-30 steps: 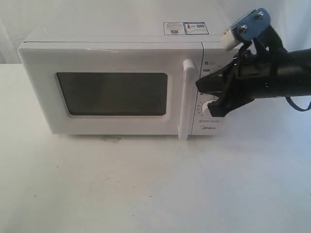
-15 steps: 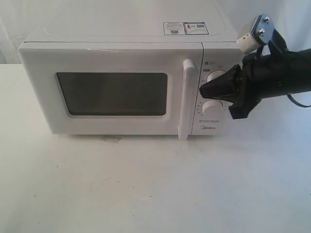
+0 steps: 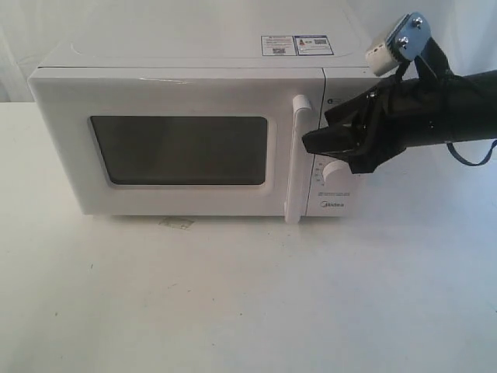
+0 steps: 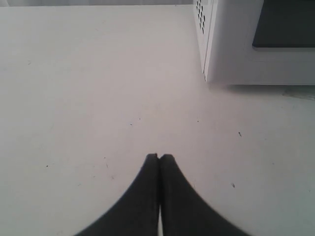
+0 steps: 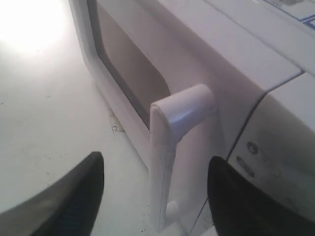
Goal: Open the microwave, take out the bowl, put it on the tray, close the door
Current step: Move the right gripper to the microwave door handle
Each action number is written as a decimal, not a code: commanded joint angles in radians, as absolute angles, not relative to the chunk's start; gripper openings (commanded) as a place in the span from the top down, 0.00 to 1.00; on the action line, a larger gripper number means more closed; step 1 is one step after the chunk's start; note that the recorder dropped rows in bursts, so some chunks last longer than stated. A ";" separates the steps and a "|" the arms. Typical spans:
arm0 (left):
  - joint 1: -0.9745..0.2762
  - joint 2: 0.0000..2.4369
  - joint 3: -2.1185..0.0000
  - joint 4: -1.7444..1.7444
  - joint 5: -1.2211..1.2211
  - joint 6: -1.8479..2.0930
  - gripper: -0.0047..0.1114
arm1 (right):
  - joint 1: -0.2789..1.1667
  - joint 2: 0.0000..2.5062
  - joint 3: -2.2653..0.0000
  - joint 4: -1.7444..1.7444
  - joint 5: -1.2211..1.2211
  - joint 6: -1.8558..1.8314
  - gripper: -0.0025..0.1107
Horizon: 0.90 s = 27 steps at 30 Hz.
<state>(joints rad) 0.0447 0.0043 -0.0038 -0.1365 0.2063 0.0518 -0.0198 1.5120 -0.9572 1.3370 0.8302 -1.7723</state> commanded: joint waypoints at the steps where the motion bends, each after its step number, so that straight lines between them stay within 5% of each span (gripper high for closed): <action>1: 0.037 0.000 0.000 -0.142 0.210 0.053 0.96 | -0.019 1.547 -0.964 1.414 0.831 -1.788 0.46; 18: 0.037 0.000 0.000 -0.142 0.210 0.053 0.96 | 0.129 1.648 -0.970 1.656 0.842 -1.981 0.47; 27: 0.037 0.000 0.000 -0.140 0.210 0.053 0.96 | 0.140 1.648 -0.970 1.671 0.795 -1.985 0.55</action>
<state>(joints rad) 0.0447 0.0043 -0.0038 -0.1345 0.2063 0.0518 0.1162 1.6296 -0.9345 1.5707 0.7549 -1.9134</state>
